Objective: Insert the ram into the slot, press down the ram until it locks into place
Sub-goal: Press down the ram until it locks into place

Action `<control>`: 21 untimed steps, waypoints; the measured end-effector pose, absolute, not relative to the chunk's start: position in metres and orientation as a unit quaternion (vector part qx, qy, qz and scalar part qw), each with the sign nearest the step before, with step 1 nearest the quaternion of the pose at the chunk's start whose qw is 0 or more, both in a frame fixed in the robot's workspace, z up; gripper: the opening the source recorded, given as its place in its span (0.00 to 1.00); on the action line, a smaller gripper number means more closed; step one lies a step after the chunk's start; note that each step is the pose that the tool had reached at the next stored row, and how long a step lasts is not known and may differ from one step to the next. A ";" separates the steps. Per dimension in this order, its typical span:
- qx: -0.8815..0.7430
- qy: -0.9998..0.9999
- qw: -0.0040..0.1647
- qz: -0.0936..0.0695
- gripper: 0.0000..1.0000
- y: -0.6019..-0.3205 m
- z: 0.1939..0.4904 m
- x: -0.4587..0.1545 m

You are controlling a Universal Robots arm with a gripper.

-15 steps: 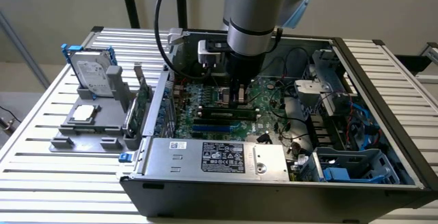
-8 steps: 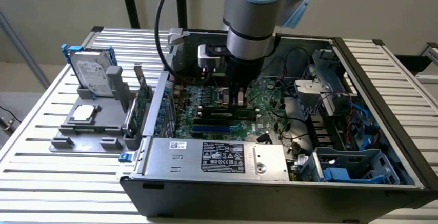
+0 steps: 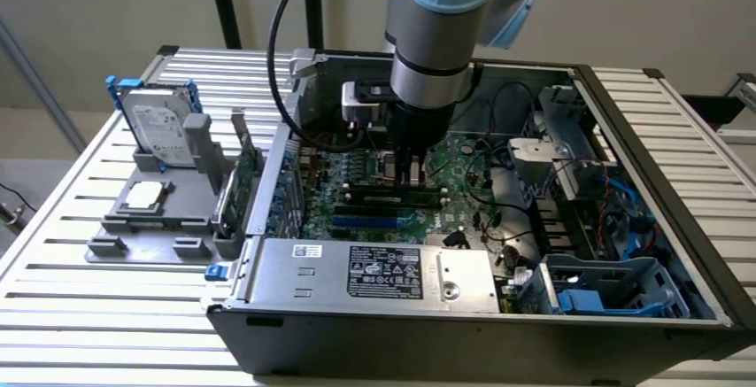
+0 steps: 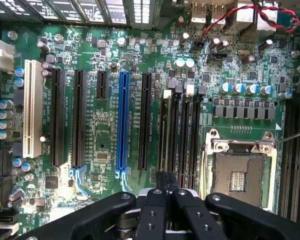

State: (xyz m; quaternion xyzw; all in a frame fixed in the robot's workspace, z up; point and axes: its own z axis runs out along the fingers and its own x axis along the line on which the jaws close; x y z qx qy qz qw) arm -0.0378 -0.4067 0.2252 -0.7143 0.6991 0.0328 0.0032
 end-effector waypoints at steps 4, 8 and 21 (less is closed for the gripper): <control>-0.714 0.699 0.001 0.035 0.11 -0.407 0.241 -0.036; -0.714 0.699 0.000 0.036 0.11 -0.407 0.254 -0.034; -0.714 0.699 0.000 0.036 0.11 -0.407 0.254 -0.034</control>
